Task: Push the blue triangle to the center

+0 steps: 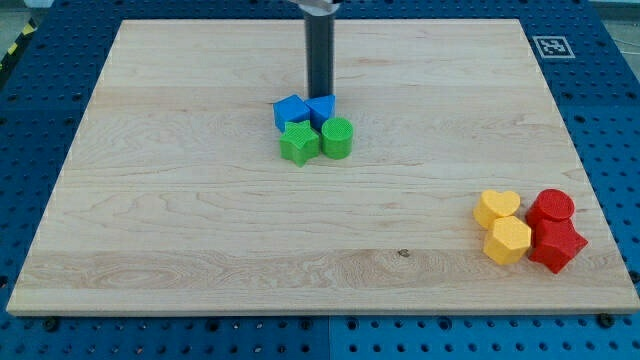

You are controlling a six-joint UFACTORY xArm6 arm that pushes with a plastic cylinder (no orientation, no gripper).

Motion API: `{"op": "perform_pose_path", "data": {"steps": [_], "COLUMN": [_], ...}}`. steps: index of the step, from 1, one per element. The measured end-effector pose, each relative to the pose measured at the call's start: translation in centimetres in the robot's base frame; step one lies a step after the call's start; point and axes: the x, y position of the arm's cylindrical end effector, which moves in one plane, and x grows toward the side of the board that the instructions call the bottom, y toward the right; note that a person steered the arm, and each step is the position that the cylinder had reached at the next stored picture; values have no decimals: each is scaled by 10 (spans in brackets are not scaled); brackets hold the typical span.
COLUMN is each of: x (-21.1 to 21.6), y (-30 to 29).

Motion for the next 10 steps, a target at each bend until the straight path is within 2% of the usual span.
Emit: {"op": "perform_pose_path", "data": {"steps": [1, 3, 4, 5, 7, 8, 9, 10], "x": [3, -1, -6, 14, 55, 59, 56, 30], "y": [27, 33, 17, -7, -7, -25, -67, -85]}}
